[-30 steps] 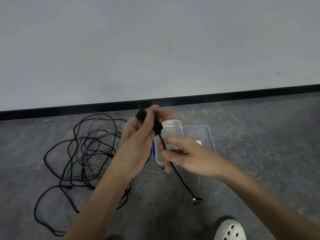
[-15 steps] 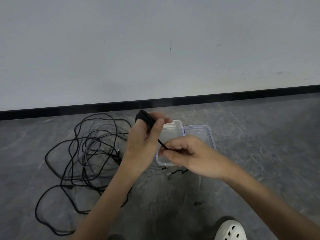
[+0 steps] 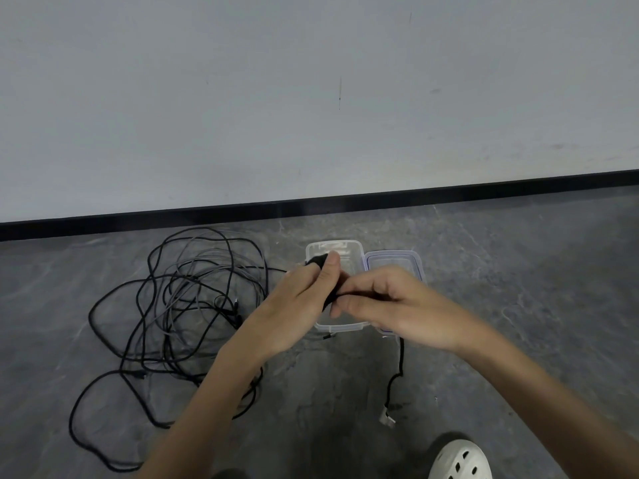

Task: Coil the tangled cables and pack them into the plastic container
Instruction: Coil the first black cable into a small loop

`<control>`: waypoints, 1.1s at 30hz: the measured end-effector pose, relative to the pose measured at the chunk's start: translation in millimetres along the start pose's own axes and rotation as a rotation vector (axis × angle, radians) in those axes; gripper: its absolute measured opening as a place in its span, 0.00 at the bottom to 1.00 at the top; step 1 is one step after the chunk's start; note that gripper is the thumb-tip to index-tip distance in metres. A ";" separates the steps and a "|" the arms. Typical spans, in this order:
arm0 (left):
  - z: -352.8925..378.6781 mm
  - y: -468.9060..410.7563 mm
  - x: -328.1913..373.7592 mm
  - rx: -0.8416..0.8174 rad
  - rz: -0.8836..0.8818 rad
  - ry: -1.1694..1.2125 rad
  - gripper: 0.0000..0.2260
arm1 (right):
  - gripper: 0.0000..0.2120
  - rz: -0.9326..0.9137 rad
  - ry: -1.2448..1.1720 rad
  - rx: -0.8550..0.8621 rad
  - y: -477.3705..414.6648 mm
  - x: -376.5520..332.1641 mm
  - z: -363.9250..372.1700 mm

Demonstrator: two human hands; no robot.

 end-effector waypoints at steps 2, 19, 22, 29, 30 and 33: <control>2.9 1.4 1.3 -0.046 -0.031 -0.028 0.38 | 0.08 0.001 -0.012 -0.007 1.0 0.2 -1.5; 51.5 9.6 9.1 -0.567 0.028 0.276 0.14 | 0.12 -0.178 0.054 0.233 11.0 -11.0 -33.9; 50.0 13.1 20.2 -0.583 0.094 0.432 0.14 | 0.08 -0.207 -0.002 0.247 13.4 -12.5 -39.3; 43.1 14.9 37.6 -0.596 0.248 0.698 0.12 | 0.09 -0.229 -0.103 0.217 10.0 -11.3 -35.2; 41.7 14.6 39.0 -0.596 0.272 0.734 0.12 | 0.10 -0.234 -0.109 0.225 9.5 -11.5 -35.2; 35.3 13.2 41.4 -0.560 0.335 0.832 0.12 | 0.15 -0.239 -0.125 0.220 6.1 -9.9 -33.2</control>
Point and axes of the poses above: each hand's wrist, its own y-axis away from the middle knuckle, its own z-axis out of the palm, x = y × z, the point moved 9 cm from there along -y, towards the middle knuckle, and after that the axes turned 15 degrees about -x, right-handed, at the moved point
